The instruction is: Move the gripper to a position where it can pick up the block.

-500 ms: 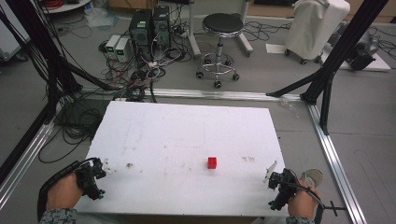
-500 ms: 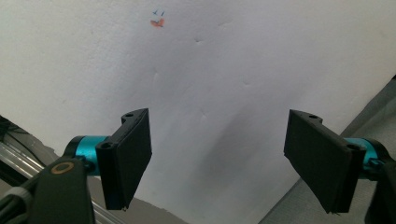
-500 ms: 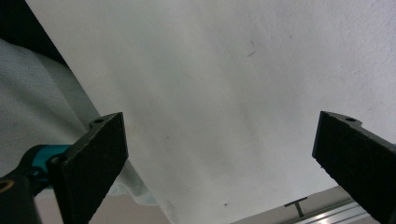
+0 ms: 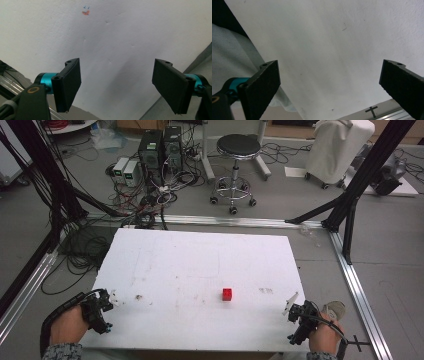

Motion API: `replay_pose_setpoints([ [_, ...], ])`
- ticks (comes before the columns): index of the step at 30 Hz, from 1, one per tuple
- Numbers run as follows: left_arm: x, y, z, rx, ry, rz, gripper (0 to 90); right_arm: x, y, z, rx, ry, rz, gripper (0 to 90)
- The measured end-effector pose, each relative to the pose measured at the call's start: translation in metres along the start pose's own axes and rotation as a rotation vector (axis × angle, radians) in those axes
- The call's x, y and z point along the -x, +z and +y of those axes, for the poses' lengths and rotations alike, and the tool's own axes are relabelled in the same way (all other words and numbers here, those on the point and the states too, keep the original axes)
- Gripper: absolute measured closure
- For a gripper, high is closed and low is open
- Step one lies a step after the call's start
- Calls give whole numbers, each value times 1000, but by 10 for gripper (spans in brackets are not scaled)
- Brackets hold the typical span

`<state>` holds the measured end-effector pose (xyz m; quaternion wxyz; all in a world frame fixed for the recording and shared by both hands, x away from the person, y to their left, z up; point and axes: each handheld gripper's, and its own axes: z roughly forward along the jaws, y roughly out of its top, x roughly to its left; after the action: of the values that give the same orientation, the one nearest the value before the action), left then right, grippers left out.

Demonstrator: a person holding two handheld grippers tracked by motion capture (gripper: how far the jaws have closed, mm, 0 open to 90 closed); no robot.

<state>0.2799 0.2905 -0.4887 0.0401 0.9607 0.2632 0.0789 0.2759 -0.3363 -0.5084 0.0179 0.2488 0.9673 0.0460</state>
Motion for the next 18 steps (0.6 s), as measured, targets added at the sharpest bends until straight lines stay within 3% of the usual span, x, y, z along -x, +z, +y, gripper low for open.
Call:
replay_pose_setpoints([
  [3, 0, 1, 1, 5, -2, 4, 235, 0, 0, -1, 9, 16, -4, 26],
  [18, -2, 0, -1, 13, -7, 9, 235, 2, -1, 6, 55, 6, 7, 26],
])
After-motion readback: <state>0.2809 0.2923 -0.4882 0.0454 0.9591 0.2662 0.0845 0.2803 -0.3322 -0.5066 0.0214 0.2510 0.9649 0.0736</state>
